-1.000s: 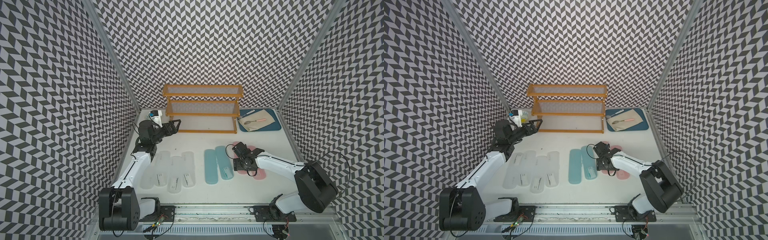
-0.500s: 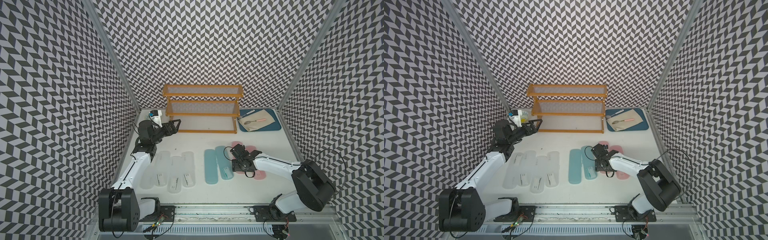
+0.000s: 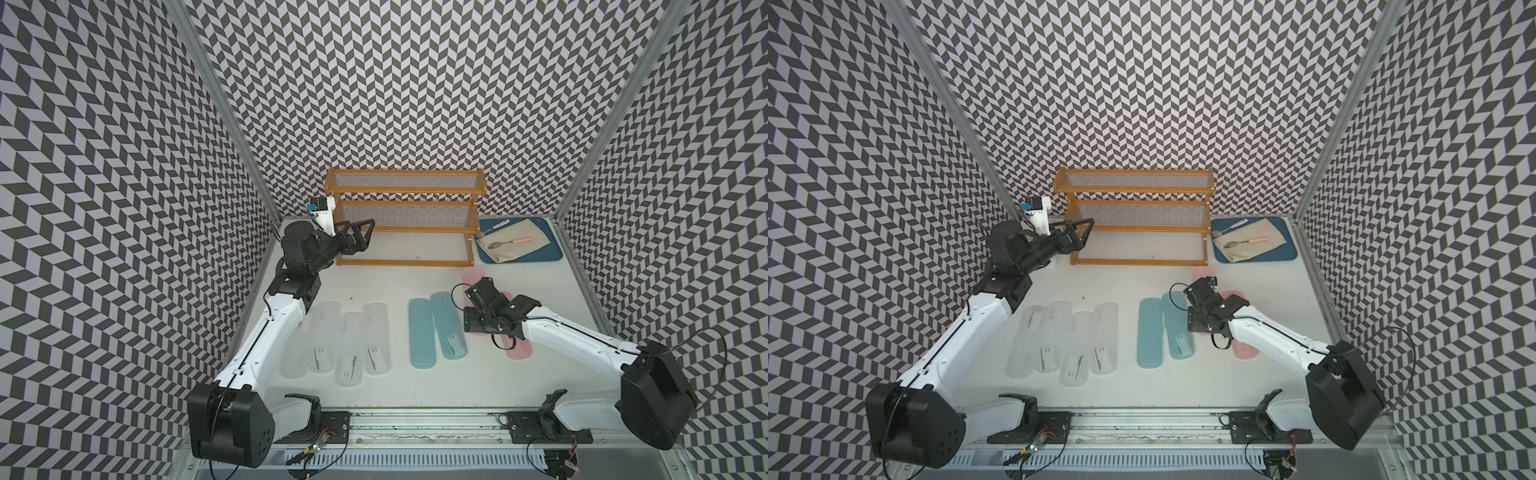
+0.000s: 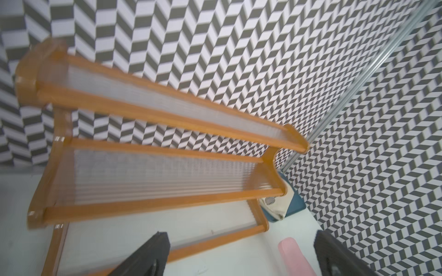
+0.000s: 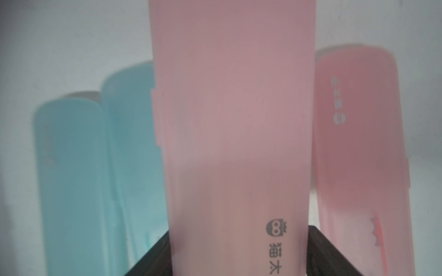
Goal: Place the pencil cases on the shelf according to color
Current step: Pick up the pencil case from the center of the board, then place the pencil case on the shelf.
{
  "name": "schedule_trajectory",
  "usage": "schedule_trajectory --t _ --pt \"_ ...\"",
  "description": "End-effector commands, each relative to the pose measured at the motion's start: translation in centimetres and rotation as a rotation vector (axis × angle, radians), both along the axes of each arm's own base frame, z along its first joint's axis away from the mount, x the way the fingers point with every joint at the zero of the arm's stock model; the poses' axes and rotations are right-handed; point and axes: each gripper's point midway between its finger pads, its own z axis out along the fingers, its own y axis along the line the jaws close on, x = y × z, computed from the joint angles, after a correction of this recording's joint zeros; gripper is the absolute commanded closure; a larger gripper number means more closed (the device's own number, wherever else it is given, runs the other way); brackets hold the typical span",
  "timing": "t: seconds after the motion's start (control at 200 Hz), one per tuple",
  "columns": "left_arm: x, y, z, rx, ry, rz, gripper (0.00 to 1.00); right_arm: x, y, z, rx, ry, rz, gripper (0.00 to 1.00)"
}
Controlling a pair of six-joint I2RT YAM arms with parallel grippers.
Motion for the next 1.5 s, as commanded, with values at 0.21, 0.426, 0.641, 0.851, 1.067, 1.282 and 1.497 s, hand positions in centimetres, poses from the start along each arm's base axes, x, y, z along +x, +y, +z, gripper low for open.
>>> schedule_trajectory --t 0.21,0.426,0.641,0.851,1.067,1.282,1.497 --pt "4.1 -1.3 4.3 0.059 -0.089 -0.029 0.01 6.2 3.4 13.2 0.064 -0.33 0.085 0.38" --pt "6.1 -1.7 0.1 0.118 -0.064 -0.035 0.01 11.8 4.8 21.4 0.025 -0.503 0.123 0.37" --pt "5.7 -1.4 -1.6 0.143 -0.032 -0.035 0.01 18.2 4.2 27.4 0.017 -0.636 0.053 0.35" --pt "4.5 -1.2 -2.1 0.162 -0.044 -0.02 0.01 23.9 3.5 27.3 0.029 -0.629 0.05 0.35" --pt "4.4 -1.8 -2.6 0.13 -0.033 -0.046 0.01 28.1 3.0 27.8 0.08 -0.669 0.058 0.33" --pt "4.6 -2.4 -3.4 0.088 -0.002 -0.08 0.01 30.1 2.9 26.7 0.081 -0.673 0.052 0.3" --pt "4.5 -2.2 -3.1 0.083 -0.008 -0.071 0.01 30.4 2.6 25.4 0.078 -0.643 0.034 0.22"
